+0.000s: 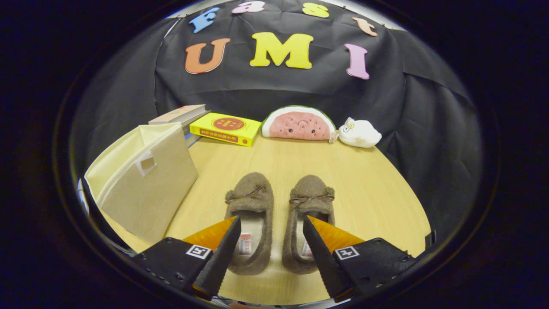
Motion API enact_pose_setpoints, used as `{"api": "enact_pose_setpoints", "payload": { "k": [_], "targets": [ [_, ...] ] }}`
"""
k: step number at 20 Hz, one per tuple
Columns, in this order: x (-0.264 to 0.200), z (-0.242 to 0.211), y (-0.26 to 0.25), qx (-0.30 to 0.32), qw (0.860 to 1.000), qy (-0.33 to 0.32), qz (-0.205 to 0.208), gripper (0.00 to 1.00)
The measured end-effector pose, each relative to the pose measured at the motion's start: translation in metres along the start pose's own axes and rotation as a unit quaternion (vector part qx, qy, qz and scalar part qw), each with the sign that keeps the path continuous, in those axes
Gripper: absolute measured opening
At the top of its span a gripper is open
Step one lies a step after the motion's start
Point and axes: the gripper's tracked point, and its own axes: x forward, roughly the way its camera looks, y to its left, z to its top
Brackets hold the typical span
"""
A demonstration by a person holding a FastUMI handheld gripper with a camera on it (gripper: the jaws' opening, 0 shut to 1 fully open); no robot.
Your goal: Open the storage box then place both shoes into the box .Put the left shoe in first, then the right shoe, with the right side of both shoes facing outward in a uniform manner.
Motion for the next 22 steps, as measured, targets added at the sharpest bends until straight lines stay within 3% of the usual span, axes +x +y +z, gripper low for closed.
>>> {"api": "enact_pose_setpoints", "payload": {
  "k": [3, 8, 13, 14, 22],
  "targets": [
    [0.016, -0.01, 0.0, -0.004, 1.0, 0.031, -0.002, 0.73],
    [0.028, -0.02, 0.001, 0.017, 0.998, 0.059, 0.006, 0.28],
    [0.04, -0.034, 0.01, 0.007, 0.995, 0.095, 0.012, 0.26],
    [0.038, -0.033, 0.009, 0.016, 0.995, 0.094, 0.012, 0.01],
    [0.011, -0.011, 0.005, 0.082, 0.994, 0.068, 0.024, 0.0]
  ]
}}
